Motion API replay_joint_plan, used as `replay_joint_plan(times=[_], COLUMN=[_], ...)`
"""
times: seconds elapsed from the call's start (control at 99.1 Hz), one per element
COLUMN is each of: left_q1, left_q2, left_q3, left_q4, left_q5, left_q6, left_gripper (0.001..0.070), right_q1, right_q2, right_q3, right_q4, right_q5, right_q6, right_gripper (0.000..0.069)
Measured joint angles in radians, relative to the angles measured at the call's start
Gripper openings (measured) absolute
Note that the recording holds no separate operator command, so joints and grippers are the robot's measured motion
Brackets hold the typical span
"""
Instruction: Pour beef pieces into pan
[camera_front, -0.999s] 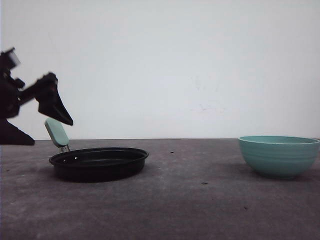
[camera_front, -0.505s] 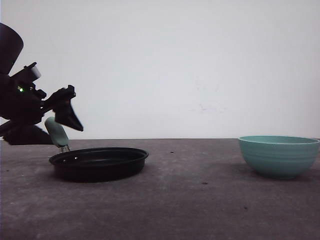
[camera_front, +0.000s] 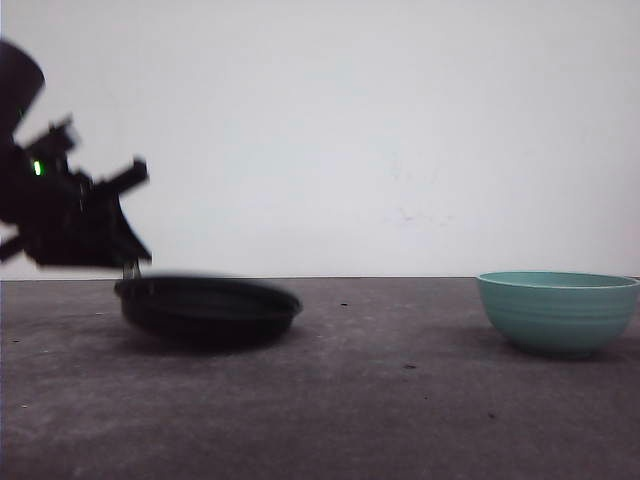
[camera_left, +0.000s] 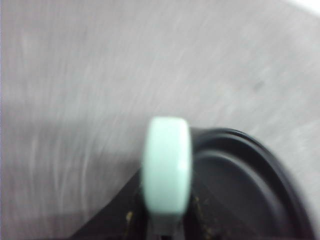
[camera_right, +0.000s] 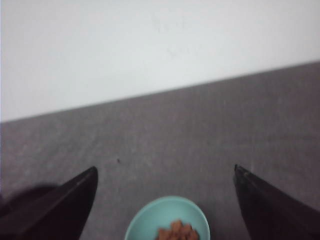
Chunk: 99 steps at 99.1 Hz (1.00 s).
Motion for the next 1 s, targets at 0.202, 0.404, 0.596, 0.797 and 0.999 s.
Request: replay_joint_plan(times=[0.202,0.404,0.596,0.797,0.999], left_q1=[0.0,0.0,-0.001,-0.002,-0.002], left_q2=[-0.277,-0.544,-0.759,-0.903,-0.974], left_q3=[0.0,0.0,0.0,0.0,0.0], left_q4=[-0.101,-0.314,-0.439,-0.545,-0.617], left_q5=[0.006,0.023,0.082,0.083,0.09], left_q6=[-0.018,-0.052,-0.077,-0.08,-0.085], left_gripper=[0.0059,0.0059,0.0059,0.0059,0.0059], right_q1=[0.0,0.0,0.0,0.0,0.0], right_q2=[0.15,0.358,0.573,0.727,0.828], right_q3=[0.0,0.0,0.0,0.0,0.0], right_q4=[-0.038,-0.041,0.039,0.152,0.192], right_q5=[-0.003,-0.053,-0.095,-0.105,-0.093], right_q6=[0.023,0.049,0.064,0.095,0.114], right_gripper=[0.0532,0.0531,0.0496,0.0371,0.0227])
